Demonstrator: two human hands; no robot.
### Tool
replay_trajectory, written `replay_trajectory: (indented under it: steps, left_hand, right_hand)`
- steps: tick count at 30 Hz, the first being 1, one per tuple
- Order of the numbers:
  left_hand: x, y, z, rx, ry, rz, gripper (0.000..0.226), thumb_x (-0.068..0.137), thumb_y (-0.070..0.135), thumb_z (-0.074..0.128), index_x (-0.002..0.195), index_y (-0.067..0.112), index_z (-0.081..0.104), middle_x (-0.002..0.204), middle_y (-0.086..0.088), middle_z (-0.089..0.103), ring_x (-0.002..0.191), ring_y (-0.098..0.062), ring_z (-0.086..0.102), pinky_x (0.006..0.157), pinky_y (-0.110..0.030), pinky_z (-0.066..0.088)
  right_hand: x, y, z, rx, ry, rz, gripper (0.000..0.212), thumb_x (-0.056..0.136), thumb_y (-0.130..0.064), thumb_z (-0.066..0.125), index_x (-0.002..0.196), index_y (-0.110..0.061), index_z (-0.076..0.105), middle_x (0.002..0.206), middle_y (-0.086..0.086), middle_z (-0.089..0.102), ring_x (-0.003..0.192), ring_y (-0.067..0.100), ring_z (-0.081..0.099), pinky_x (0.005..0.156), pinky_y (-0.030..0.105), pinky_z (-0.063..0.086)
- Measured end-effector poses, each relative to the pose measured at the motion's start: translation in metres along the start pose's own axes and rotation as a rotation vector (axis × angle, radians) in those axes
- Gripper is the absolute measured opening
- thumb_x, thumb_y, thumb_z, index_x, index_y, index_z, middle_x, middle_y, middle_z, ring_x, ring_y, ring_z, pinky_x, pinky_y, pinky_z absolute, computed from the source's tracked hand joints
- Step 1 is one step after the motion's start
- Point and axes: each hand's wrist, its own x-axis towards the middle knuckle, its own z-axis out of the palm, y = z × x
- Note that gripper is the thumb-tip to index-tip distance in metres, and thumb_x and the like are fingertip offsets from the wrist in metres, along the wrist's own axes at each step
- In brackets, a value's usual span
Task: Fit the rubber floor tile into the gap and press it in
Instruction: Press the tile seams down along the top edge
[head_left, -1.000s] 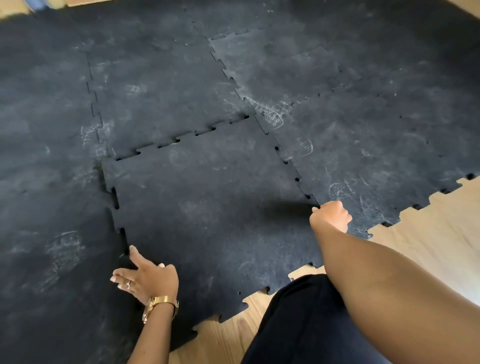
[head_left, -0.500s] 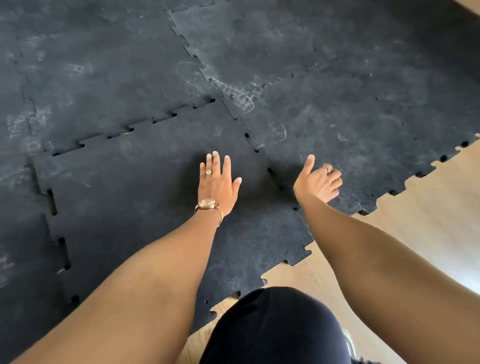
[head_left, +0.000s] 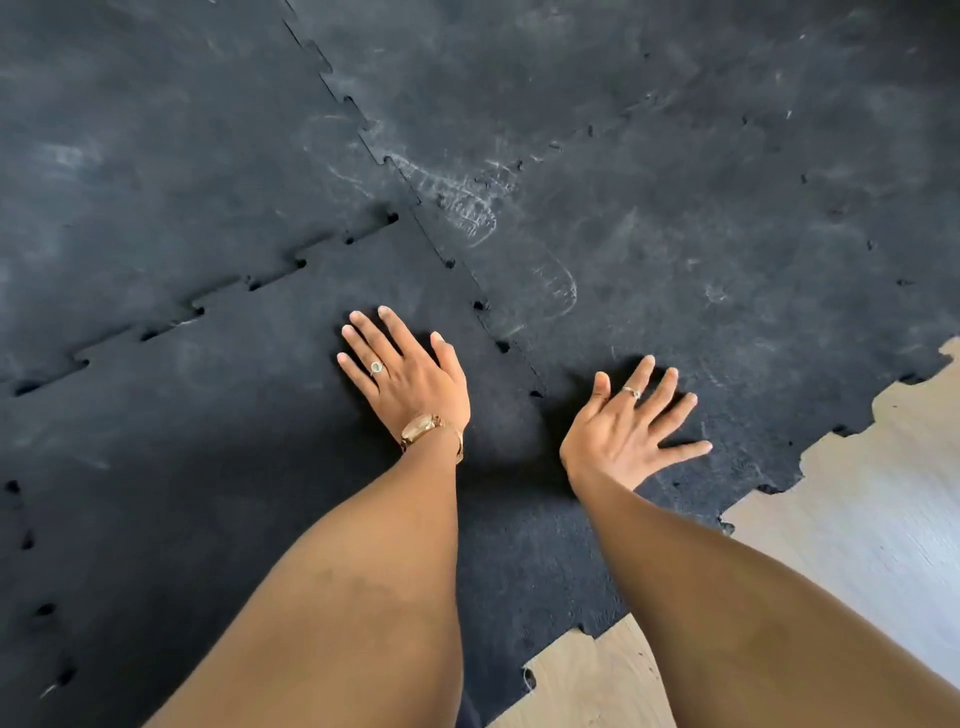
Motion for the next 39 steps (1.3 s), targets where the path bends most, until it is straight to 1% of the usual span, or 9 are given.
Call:
replay_trajectory:
  steps: [8, 13, 18, 22, 25, 29, 34, 37, 39]
  left_hand:
    - [0.000, 0.002, 0.000, 0.042, -0.024, -0.013, 0.068, 0.095, 0.042, 0.032, 0.151, 0.006, 0.022, 0.159, -0.024, 0.015, 0.148, -0.037, 0.011, 0.120, -0.055, 0.007]
    - [0.003, -0.001, 0.005, 0.058, 0.029, -0.010, 0.068, 0.094, 0.043, 0.031, 0.149, 0.005, 0.025, 0.157, -0.026, 0.019, 0.147, -0.040, 0.015, 0.119, -0.055, 0.009]
    - [0.004, 0.002, 0.004, 0.064, 0.006, -0.028, 0.067, 0.094, 0.042, 0.034, 0.150, 0.007, 0.023, 0.158, -0.023, 0.017, 0.148, -0.037, 0.012, 0.120, -0.054, 0.009]
    - [0.003, 0.001, 0.002, 0.071, 0.003, -0.041, 0.066, 0.095, 0.042, 0.034, 0.150, 0.008, 0.024, 0.159, -0.022, 0.018, 0.148, -0.036, 0.012, 0.121, -0.052, 0.008]
    - [0.004, 0.004, -0.001, 0.062, -0.002, -0.058, 0.067, 0.093, 0.043, 0.030, 0.150, 0.008, 0.026, 0.159, -0.021, 0.019, 0.148, -0.036, 0.013, 0.121, -0.051, 0.007]
    - [0.002, 0.002, -0.002, 0.055, 0.006, -0.053, 0.067, 0.093, 0.044, 0.029, 0.150, 0.008, 0.028, 0.159, -0.020, 0.020, 0.148, -0.035, 0.014, 0.121, -0.052, 0.008]
    - [0.003, 0.003, -0.001, 0.032, 0.033, -0.039, 0.065, 0.093, 0.042, 0.034, 0.147, 0.007, 0.033, 0.156, -0.021, 0.026, 0.147, -0.035, 0.019, 0.121, -0.051, 0.009]
    - [0.014, 0.005, -0.008, -0.110, 0.134, -0.104, 0.047, 0.089, 0.034, 0.044, 0.129, 0.010, 0.053, 0.141, -0.019, 0.046, 0.134, -0.038, 0.040, 0.112, -0.049, 0.023]
    - [0.045, 0.019, -0.016, -0.276, 0.270, -0.166, 0.031, 0.086, 0.026, 0.052, 0.114, 0.012, 0.055, 0.123, -0.014, 0.053, 0.118, -0.037, 0.047, 0.100, -0.049, 0.032]
  right_hand:
    - [-0.007, -0.005, -0.016, 0.005, -0.081, 0.052, 0.061, 0.098, -0.053, 0.014, 0.154, -0.029, 0.009, 0.163, -0.002, 0.009, 0.150, 0.027, -0.002, 0.113, 0.067, -0.003]
    - [0.009, -0.058, -0.023, 0.283, -0.050, 0.311, 0.058, 0.100, -0.048, 0.028, 0.151, -0.022, 0.025, 0.161, 0.002, 0.016, 0.150, 0.026, 0.000, 0.110, 0.068, -0.009]
    - [0.038, -0.129, -0.015, 0.312, 0.010, 0.039, 0.067, 0.097, -0.057, 0.018, 0.151, -0.018, 0.026, 0.160, 0.002, 0.017, 0.150, 0.024, 0.003, 0.110, 0.069, -0.006]
    - [0.033, -0.128, -0.004, 0.178, -0.026, -0.092, 0.078, 0.093, -0.062, 0.004, 0.150, -0.016, 0.028, 0.160, 0.004, 0.020, 0.150, 0.024, 0.004, 0.109, 0.072, -0.006]
    - [0.021, -0.119, -0.002, 0.105, -0.032, -0.190, 0.077, 0.093, -0.061, 0.003, 0.151, -0.016, 0.027, 0.160, 0.004, 0.022, 0.150, 0.025, 0.006, 0.109, 0.071, -0.006]
    - [0.022, -0.120, 0.000, 0.069, -0.074, -0.100, 0.076, 0.092, -0.063, 0.006, 0.154, -0.019, 0.009, 0.163, 0.005, 0.010, 0.150, 0.026, 0.000, 0.111, 0.070, -0.006]
    - [0.023, -0.122, 0.003, -0.007, -0.103, -0.132, 0.078, 0.091, -0.065, 0.005, 0.155, -0.019, 0.007, 0.162, 0.010, 0.010, 0.149, 0.034, 0.000, 0.108, 0.075, -0.003]
    - [0.024, -0.124, 0.003, -0.034, -0.123, -0.143, 0.078, 0.092, -0.064, 0.005, 0.154, -0.018, 0.007, 0.161, 0.013, 0.010, 0.148, 0.037, 0.001, 0.107, 0.076, -0.001]
    - [0.025, -0.125, 0.005, -0.046, -0.118, -0.140, 0.076, 0.093, -0.063, 0.006, 0.154, -0.017, 0.007, 0.161, 0.013, 0.011, 0.148, 0.038, 0.001, 0.107, 0.076, -0.001]
